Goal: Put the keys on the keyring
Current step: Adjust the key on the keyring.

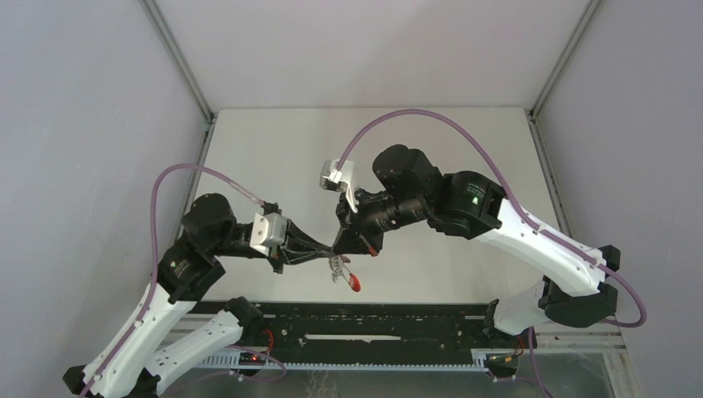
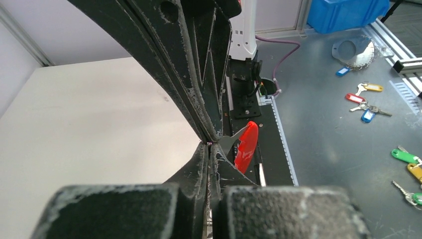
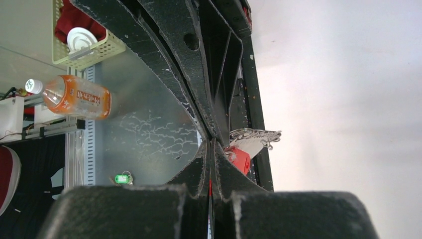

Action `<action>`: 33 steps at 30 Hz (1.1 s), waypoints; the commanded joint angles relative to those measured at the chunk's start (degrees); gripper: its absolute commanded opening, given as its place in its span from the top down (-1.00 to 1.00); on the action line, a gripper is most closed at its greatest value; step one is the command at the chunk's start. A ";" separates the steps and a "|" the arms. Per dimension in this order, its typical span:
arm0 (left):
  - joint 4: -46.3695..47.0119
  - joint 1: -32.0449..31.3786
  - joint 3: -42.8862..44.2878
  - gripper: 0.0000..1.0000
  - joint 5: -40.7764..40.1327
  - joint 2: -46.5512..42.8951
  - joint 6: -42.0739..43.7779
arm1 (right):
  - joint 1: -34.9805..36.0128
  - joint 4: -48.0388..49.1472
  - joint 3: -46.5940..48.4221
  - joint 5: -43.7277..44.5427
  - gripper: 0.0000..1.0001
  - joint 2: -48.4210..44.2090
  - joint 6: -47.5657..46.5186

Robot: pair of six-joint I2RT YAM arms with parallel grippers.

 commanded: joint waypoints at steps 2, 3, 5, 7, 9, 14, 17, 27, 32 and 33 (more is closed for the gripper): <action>-1.99 0.10 1.21 0.99 0.33 -0.02 3.26 | -0.72 6.69 -0.58 -0.08 0.80 -3.92 1.49; -1.86 0.11 1.34 0.99 0.58 0.09 3.27 | -1.32 9.33 -2.73 -0.25 0.63 -5.65 2.49; -1.11 0.11 1.85 0.99 1.06 0.24 2.89 | -3.28 16.54 -9.31 -0.81 0.27 -10.53 5.08; 1.51 0.15 1.96 0.99 1.12 -0.05 0.20 | -6.26 25.66 -18.37 -1.34 0.04 -16.50 9.09; 5.39 0.18 1.46 0.99 0.60 -0.50 -3.37 | -8.85 32.83 -26.44 -1.75 -0.03 -21.35 13.16; 16.03 0.10 -1.13 0.99 -1.38 -1.66 -13.71 | -7.96 33.00 -33.53 0.06 -0.05 -24.01 13.16; 18.76 0.14 -1.42 0.99 -0.52 -1.44 -16.03 | -5.87 33.88 -35.24 0.46 -0.09 -23.77 11.35; 18.76 0.13 -1.14 0.99 -0.91 -1.57 -16.33 | -2.17 38.01 -35.71 2.19 -0.04 -21.31 10.75; 18.72 0.12 -1.65 0.99 -1.81 -1.91 -16.06 | -0.74 40.04 -35.74 4.10 0.20 -21.87 9.98; 18.59 0.12 -1.81 0.99 -1.94 -1.94 -15.88 | -0.76 40.43 -35.74 4.37 0.35 -22.01 9.81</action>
